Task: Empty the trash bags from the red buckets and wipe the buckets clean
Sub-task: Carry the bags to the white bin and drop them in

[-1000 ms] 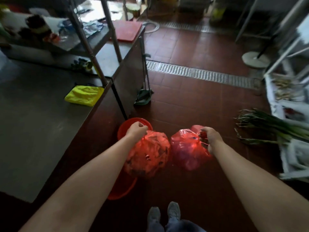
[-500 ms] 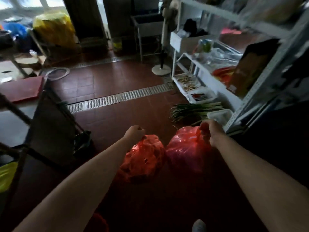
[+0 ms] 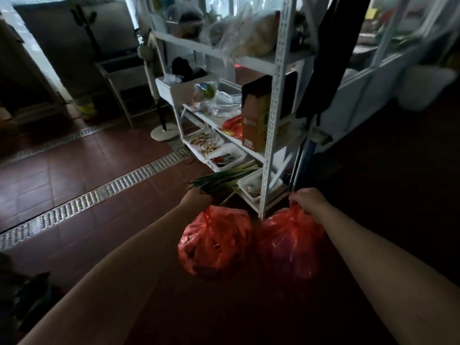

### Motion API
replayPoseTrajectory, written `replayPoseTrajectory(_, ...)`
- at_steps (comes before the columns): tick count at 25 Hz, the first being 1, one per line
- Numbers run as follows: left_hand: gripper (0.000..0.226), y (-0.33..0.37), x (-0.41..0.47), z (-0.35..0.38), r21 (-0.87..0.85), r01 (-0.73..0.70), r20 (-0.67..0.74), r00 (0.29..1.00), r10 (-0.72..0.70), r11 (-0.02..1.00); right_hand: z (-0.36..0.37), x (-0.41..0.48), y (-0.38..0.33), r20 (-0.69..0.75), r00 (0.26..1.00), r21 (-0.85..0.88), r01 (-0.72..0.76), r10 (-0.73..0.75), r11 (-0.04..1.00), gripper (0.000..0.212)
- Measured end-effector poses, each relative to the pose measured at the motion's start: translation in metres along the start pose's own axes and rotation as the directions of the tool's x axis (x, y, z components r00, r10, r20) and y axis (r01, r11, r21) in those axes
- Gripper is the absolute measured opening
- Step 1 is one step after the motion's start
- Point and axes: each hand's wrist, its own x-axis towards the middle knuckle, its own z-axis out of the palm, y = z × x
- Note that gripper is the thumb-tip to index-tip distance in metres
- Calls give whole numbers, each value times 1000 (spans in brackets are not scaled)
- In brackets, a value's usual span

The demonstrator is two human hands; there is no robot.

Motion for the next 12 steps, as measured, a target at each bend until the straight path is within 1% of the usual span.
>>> replayPoseTrajectory(3, 19, 70, 19, 68, 132, -74, 64, 996, 66, 988, -77, 34, 33, -126, 991, -133, 34, -51, 991, 16)
replayPoseTrajectory(5, 16, 116, 31, 110, 183, -140, 91, 988, 125, 973, -124, 57, 53, -202, 975, -174, 59, -94, 983, 15)
replayPoseTrajectory(7, 11, 156, 41, 146, 283, -216, 108, 975, 193, 935, -165, 77, 67, -245, 962, -203, 71, -121, 977, 16)
replayPoseTrajectory(8, 3, 176, 47, 166, 330, -262, 114, 965, 238, 907, -186, 89, 75, -262, 958, -214, 59, -116, 975, 16)
replayPoseTrajectory(10, 15, 218, 64, 210, 359, -358, 136, 934, 331, 862, -227, 116, 93, -301, 950, -218, 15, -82, 976, 12)
replayPoseTrajectory(11, 15, 237, 72, 229, 368, -400, 146, 916, 373, 839, -244, 129, 103, -334, 940, -209, -5, -66, 978, 11)
replayPoseTrajectory(12, 11, 254, 87, 252, 387, -439, 162, 898, 409, 811, -263, 144, 114, -377, 925, -189, -29, -45, 982, 10)
